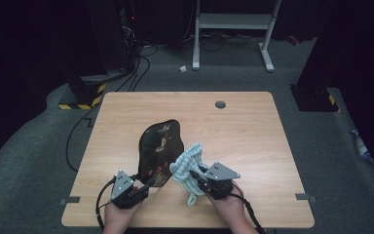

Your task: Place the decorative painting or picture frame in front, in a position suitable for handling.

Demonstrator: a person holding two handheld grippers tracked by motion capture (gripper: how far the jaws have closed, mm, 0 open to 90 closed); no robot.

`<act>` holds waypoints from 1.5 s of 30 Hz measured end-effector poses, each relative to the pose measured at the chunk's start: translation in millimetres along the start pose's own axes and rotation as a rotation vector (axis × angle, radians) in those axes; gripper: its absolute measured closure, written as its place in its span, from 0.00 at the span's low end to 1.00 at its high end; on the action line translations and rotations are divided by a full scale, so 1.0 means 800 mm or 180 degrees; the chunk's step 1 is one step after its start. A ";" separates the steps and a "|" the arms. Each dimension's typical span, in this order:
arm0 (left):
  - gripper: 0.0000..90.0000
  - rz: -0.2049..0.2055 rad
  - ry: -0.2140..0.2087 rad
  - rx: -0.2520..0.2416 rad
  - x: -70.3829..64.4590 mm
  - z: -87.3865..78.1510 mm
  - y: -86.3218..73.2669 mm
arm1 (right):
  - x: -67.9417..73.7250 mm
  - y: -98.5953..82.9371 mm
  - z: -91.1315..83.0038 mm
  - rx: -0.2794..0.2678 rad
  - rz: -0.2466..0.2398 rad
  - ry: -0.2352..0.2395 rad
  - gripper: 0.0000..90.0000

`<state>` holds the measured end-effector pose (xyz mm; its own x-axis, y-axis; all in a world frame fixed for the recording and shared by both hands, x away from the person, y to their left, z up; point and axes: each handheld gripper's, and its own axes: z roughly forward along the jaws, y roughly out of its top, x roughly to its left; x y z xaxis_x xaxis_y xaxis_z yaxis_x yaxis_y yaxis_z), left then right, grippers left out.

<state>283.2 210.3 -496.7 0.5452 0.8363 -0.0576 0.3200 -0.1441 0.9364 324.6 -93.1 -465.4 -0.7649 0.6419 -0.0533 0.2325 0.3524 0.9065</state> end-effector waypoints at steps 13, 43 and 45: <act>0.68 0.0096 -0.0040 -0.0099 0.000 0.003 -0.002 | -0.003 0.058 -0.009 -0.0313 -0.0003 -0.0186 0.81; 0.86 0.0007 -0.0160 -0.0074 0.003 0.007 0.000 | 0.013 0.229 0.045 -0.0624 -0.0132 0.0101 0.81; 0.87 -0.0012 -0.0171 -0.0080 0.005 0.007 0.000 | 0.018 0.230 0.054 -0.0568 -0.0140 0.0133 0.81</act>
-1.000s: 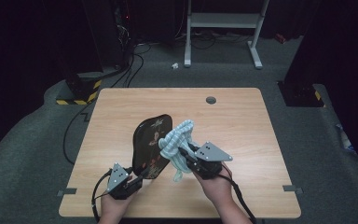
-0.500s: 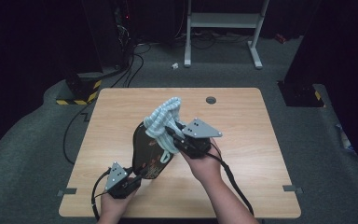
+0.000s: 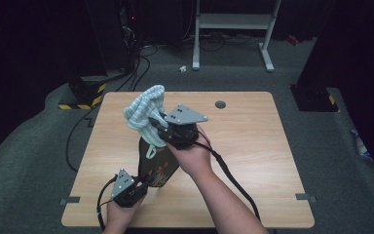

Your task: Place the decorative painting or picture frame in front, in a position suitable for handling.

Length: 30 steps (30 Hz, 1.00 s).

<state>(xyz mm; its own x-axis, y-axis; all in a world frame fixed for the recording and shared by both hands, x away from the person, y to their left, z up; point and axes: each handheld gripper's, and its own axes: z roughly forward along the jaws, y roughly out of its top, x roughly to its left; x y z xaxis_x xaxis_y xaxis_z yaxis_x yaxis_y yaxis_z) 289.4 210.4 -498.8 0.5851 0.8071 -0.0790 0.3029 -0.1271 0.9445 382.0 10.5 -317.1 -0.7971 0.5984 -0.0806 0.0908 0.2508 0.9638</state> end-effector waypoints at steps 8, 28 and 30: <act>0.87 -0.0014 0.0009 -0.0010 -0.001 0.001 0.000 | -0.002 -0.009 0.015 0.0108 0.0040 0.0014 0.82; 0.88 -0.0041 0.0002 -0.0038 -0.001 0.001 -0.001 | -0.066 -0.043 0.029 0.0477 0.0215 -0.0433 0.82; 0.88 -0.0037 0.0002 -0.0034 -0.002 0.001 -0.001 | -0.057 -0.038 0.026 0.0430 0.0185 -0.0374 0.82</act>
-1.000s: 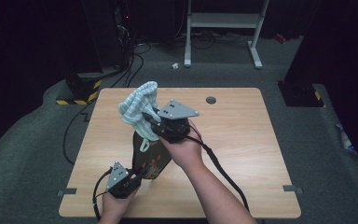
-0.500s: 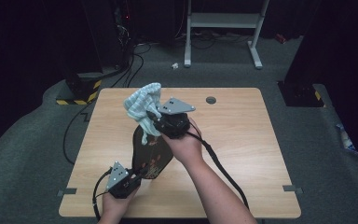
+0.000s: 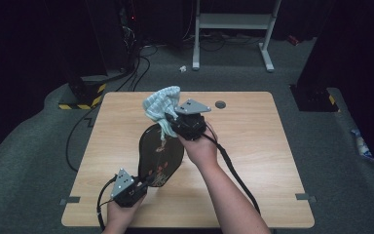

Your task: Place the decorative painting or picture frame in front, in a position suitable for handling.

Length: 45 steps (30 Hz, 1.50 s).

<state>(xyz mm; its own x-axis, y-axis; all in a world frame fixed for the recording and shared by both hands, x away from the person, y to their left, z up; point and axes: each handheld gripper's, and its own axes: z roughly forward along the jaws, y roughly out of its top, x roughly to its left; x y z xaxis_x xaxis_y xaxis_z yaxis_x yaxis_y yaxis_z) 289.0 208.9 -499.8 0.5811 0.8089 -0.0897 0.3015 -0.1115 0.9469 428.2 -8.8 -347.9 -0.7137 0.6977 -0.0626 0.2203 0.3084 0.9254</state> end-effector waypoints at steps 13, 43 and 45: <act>0.88 0.0022 0.0003 0.0020 0.002 0.000 0.000 | 0.086 0.029 -0.026 -0.0319 -0.0415 0.0410 0.82; 0.89 0.0024 -0.0024 0.0004 -0.002 0.000 0.000 | -0.009 -0.010 -0.019 -0.0060 0.0035 0.0027 0.83; 0.89 0.0021 -0.0038 0.0003 -0.002 0.000 0.000 | 0.006 0.000 -0.026 -0.0141 -0.0068 0.0107 0.83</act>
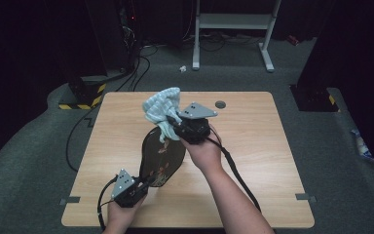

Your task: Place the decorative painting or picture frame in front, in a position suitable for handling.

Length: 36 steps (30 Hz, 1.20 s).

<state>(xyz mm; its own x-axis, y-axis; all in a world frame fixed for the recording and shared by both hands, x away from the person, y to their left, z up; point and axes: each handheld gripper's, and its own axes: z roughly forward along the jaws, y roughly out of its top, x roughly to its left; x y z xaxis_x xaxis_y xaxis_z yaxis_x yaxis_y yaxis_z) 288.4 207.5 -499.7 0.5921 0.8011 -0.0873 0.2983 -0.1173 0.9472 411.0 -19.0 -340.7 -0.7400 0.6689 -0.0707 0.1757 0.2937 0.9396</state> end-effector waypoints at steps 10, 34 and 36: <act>0.89 -0.0059 -0.0036 -0.0015 0.002 0.000 0.000 | 0.002 0.017 -0.023 -0.0136 -0.0071 -0.0102 0.83; 0.88 -0.0136 -0.0027 -0.0018 0.007 -0.001 -0.002 | -0.044 -0.158 0.029 0.1181 0.0064 -0.0450 0.84; 0.88 -0.0139 -0.0029 -0.0017 0.007 -0.001 -0.002 | -0.043 -0.168 0.033 0.1246 0.0062 -0.0433 0.84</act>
<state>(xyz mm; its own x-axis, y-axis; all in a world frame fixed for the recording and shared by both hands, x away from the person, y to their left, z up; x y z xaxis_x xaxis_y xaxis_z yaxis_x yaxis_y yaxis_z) 290.7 212.7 -501.7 0.5855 0.8000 -0.1314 0.3201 -0.0791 0.9441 430.2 -63.2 -473.7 -0.6462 0.7533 -0.1226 0.4418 0.5002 0.7447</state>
